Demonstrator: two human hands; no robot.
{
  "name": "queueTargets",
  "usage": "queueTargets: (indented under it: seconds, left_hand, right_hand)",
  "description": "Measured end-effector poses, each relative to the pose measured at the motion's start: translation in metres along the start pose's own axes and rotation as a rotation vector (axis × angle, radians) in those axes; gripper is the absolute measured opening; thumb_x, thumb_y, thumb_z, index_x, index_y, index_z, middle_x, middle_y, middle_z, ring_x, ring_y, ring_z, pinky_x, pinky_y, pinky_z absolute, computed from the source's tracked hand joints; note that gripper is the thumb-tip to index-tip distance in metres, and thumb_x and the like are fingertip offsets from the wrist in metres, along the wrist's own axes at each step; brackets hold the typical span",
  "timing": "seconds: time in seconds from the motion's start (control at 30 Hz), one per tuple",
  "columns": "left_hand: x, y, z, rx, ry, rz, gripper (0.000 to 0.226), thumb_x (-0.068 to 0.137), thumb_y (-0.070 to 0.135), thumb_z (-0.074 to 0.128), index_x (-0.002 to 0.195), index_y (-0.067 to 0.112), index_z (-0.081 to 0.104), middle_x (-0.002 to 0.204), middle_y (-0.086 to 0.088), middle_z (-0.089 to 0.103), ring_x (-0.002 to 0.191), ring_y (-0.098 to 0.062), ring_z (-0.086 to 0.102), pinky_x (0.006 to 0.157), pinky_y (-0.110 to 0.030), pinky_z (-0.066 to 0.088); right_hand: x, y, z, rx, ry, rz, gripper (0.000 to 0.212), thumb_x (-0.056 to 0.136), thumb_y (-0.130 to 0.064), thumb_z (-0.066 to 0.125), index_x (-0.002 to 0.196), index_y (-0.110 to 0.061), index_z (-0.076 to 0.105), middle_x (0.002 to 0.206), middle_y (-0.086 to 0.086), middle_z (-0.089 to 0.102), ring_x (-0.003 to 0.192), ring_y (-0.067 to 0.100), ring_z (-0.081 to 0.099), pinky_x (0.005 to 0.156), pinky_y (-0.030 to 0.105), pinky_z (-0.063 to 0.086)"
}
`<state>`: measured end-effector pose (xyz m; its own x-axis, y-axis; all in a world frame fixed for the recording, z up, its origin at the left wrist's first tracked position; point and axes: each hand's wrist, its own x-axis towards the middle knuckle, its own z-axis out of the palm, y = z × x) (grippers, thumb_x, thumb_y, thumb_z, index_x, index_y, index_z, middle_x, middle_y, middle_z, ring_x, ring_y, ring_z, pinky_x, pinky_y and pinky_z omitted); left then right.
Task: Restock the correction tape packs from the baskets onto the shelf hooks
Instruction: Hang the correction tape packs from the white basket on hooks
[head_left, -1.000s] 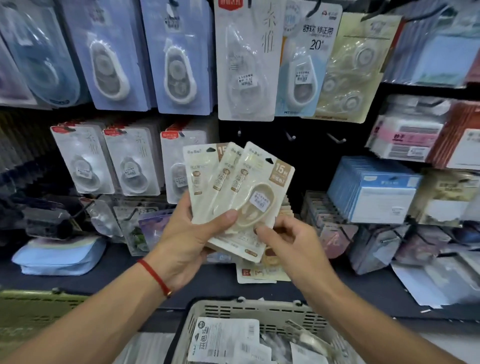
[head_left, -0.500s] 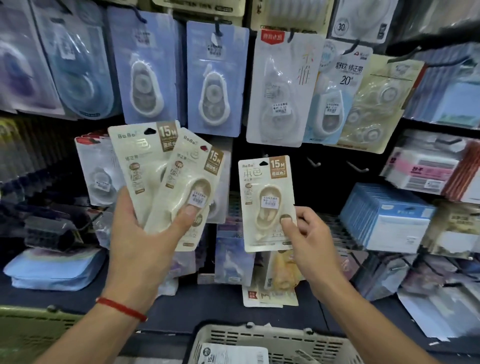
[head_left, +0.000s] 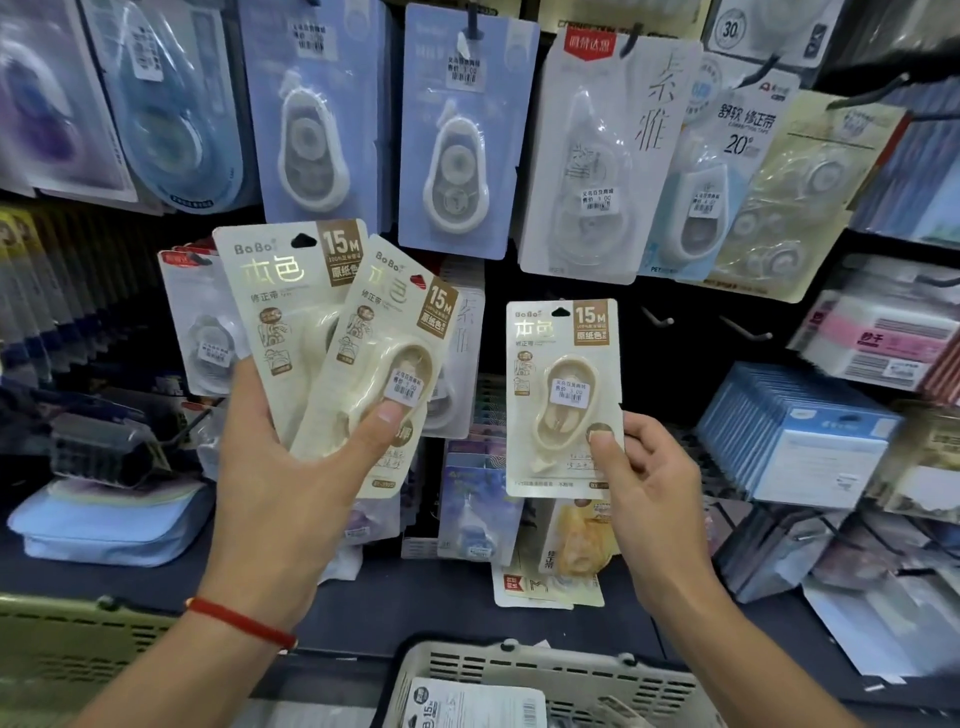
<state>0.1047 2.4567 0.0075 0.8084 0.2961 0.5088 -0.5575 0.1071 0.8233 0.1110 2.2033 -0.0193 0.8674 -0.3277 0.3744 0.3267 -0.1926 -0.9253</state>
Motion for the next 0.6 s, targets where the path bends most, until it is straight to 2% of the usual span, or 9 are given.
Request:
queueTargets:
  seconds: [0.13,0.33,0.5,0.53,0.6]
  left_hand:
    - [0.001,0.000,0.001,0.006,-0.010,0.001,0.067,0.082,0.014,0.087,0.138,0.032,0.055,0.133,0.013,0.071,0.119,-0.010,0.071,0.086,-0.043,0.064]
    - [0.003,-0.004,-0.002,0.014,-0.026,-0.007,0.069,0.084,0.019,0.089,0.140,0.036,0.053,0.137,0.013,0.068,0.122,-0.011,0.069,0.088,-0.047,0.063]
    - [0.003,-0.011,0.005,-0.048,-0.061,-0.128,0.067,0.079,0.035,0.090,0.136,0.038,0.055,0.134,0.012,0.070,0.121,-0.013,0.070,0.091,-0.052,0.061]
    - [0.003,-0.012,0.007,-0.060,-0.069,-0.157,0.070,0.075,0.038,0.091,0.135,0.038,0.055,0.134,0.012,0.071,0.120,-0.013,0.070,0.092,-0.052,0.061]
    - [0.003,-0.014,0.013,-0.090,-0.068,-0.195,0.076,0.070,0.039,0.092,0.137,0.037,0.055,0.133,0.011,0.071,0.120,-0.014,0.071,0.092,-0.050,0.061]
  right_hand:
    - [0.007,-0.003,-0.002,0.026,-0.015,0.018,0.013,0.107,-0.019,0.060,0.114,-0.023,0.069,0.099,-0.001,0.082,0.091,0.017,0.080,0.077,0.038,0.060]
    - [0.018,-0.003,0.007,0.008,-0.003,-0.004,0.010,0.103,-0.019,0.063,0.107,-0.022,0.072,0.091,0.001,0.081,0.068,0.018,0.075,0.055,0.029,0.058]
    - [0.066,0.029,0.039,-0.236,0.089,0.002,0.009,0.106,-0.026,0.058,0.102,-0.022,0.064,0.075,-0.004,0.071,0.072,0.021,0.073,0.064,0.041,0.065]
    - [0.083,0.037,0.047,-0.262,0.125,0.031,0.008,0.107,-0.026,0.058,0.101,-0.022,0.062,0.076,-0.004,0.068,0.075,0.024,0.072,0.071,0.048,0.064]
    - [0.116,0.050,0.061,-0.275,0.188,0.126,0.005,0.107,-0.030,0.058,0.106,-0.025,0.060,0.092,-0.001,0.070,0.092,0.032,0.073,0.087,0.054,0.060]
